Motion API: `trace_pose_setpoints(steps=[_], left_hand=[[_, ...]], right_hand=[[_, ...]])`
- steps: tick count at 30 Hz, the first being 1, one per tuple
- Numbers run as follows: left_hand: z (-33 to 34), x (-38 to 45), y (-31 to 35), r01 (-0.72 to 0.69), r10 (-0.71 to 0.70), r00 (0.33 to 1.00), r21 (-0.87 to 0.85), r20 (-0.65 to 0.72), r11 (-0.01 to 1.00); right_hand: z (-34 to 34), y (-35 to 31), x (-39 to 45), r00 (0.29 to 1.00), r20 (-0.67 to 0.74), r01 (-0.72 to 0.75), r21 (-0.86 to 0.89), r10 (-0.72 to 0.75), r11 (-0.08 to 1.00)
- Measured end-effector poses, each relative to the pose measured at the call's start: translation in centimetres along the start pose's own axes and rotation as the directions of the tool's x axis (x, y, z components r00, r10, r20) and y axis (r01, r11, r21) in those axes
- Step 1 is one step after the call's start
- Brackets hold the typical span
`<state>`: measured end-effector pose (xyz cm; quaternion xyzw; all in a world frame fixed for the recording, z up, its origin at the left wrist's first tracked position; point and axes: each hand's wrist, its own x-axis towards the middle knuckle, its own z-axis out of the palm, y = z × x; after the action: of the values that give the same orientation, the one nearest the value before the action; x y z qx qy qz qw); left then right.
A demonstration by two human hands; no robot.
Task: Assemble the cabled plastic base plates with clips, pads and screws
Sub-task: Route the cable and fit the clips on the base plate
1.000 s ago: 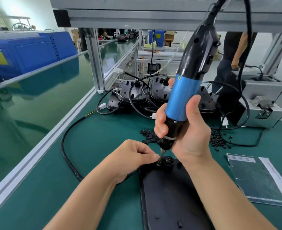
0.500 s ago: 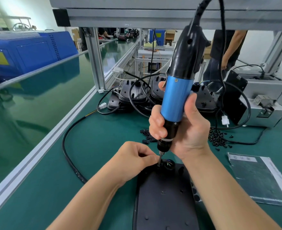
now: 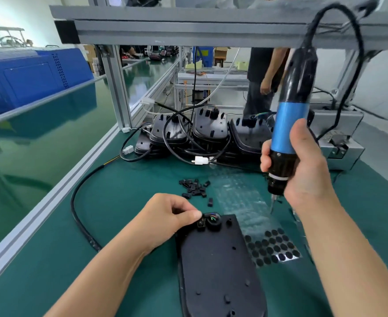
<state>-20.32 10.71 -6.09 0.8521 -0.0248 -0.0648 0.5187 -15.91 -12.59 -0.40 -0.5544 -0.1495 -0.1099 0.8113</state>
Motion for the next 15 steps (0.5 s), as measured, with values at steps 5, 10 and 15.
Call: trace_pose_setpoints(steps=[5,10,15], left_hand=[[0.2,-0.2,0.2,-0.019,0.019,1.000,0.009,-0.019,1.000],[0.2,-0.5,0.4,-0.028,0.030,0.999,0.054,-0.030,0.998],[-0.3,-0.1,0.7,-0.048,0.053,0.998,0.171,-0.028,0.984]], right_hand=[[-6.9,-1.2,0.1,0.946,-0.320,-0.036,-0.221,-0.038,0.975],[-10.3,0.0,0.4,0.868,-0.497,-0.096,-0.144,0.012,0.985],[-11.6,1.1,0.4,0.845,-0.530,-0.161,-0.120,0.074,0.980]])
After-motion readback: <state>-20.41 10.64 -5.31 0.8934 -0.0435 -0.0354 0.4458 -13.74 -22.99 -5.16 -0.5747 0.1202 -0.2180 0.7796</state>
